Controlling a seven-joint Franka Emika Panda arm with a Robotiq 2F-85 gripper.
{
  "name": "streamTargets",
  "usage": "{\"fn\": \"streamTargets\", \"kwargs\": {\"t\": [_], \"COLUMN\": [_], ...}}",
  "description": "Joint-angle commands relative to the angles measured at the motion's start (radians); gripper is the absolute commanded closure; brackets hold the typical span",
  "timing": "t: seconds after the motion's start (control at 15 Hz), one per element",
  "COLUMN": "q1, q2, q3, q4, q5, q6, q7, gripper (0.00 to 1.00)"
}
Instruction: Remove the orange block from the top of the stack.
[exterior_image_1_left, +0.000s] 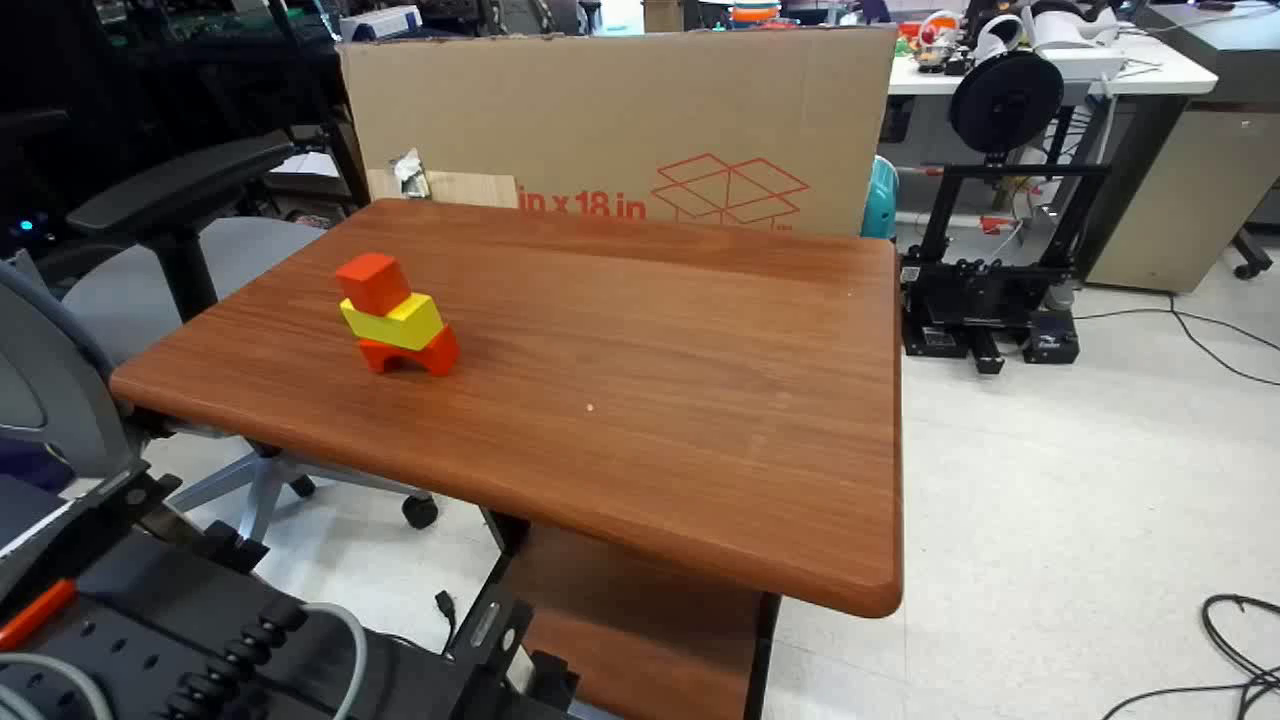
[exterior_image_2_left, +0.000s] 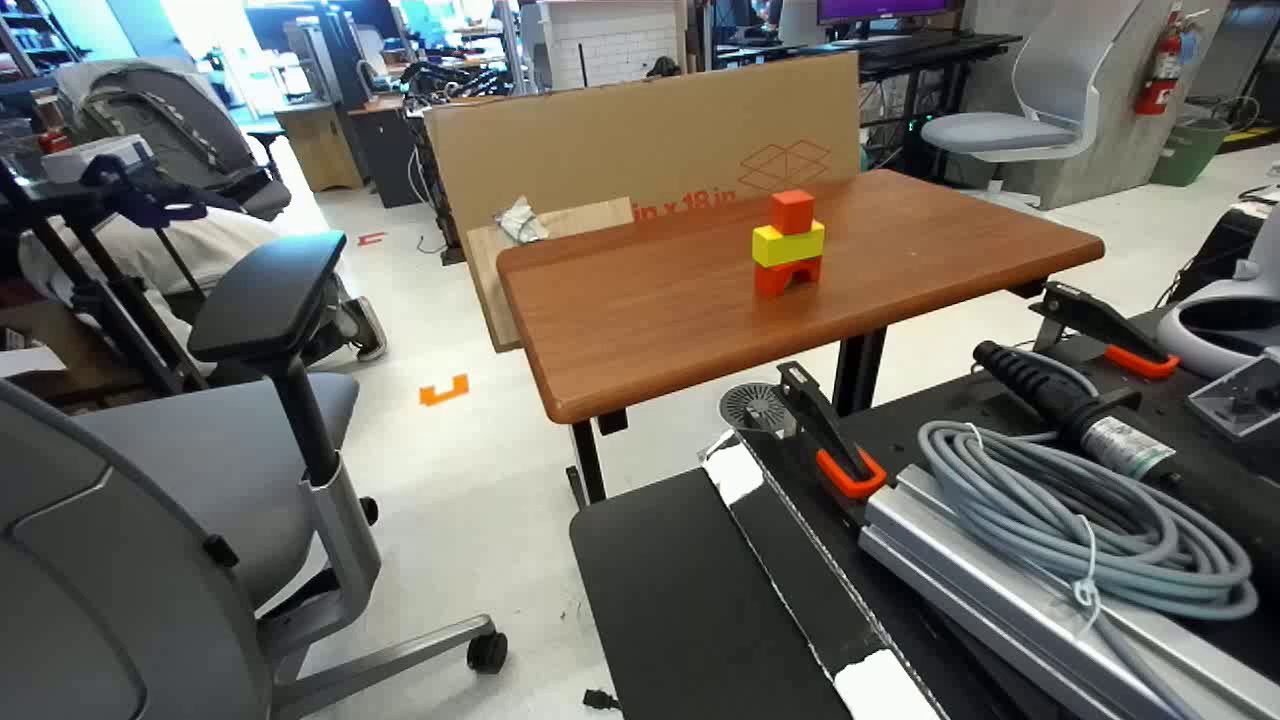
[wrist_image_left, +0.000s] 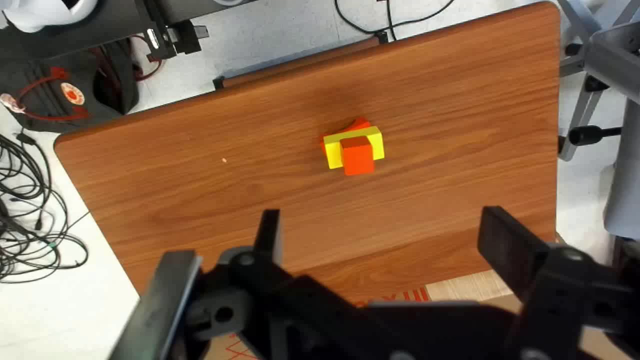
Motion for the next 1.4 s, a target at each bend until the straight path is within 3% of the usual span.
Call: {"fn": "streamTargets", "kwargs": {"t": [0.0, 0.73, 1.33], "q1": [0.000, -0.002, -0.001], "q2": [0.000, 0.015, 0.323], "q3": [0.000, -0.001, -0.025], "q4": [0.002, 0.012, 0.091], "q5": [0.000, -0.002, -0.038], "q6": [-0.002, 0.000, 0.093], "q7": [0.000, -0.002, -0.058], "gripper": [0.00, 0.00, 0.00]}}
